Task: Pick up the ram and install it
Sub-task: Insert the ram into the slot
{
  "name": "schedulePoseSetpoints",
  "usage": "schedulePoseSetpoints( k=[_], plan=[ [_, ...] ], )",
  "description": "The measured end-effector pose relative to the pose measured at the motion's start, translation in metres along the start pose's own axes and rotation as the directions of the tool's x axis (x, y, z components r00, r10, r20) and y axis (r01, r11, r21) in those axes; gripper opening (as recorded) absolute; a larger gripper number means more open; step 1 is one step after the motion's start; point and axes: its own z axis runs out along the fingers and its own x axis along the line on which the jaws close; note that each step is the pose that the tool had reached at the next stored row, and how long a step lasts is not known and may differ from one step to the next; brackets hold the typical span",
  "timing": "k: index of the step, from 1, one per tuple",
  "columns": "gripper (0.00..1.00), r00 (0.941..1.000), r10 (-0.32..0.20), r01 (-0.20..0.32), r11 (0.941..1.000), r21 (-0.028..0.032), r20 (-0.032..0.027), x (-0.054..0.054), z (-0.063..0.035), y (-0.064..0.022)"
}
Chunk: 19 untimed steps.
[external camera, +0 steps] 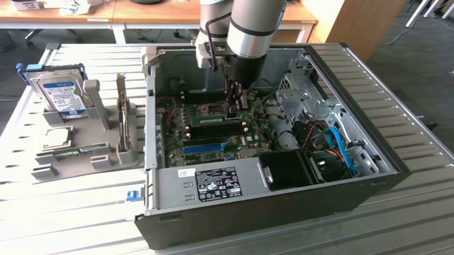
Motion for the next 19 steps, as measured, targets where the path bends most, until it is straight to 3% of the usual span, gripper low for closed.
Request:
schedulePoseSetpoints(
  k=[10,19],
  plan=[
    [0.12,1.0000,0.000,0.000,1.0000,0.0000,0.0001,0.0003,0.0097,-0.0004],
    [0.12,1.0000,0.000,0.000,1.0000,0.0000,0.0001,0.0028,0.0099,-0.0004]
  ],
)
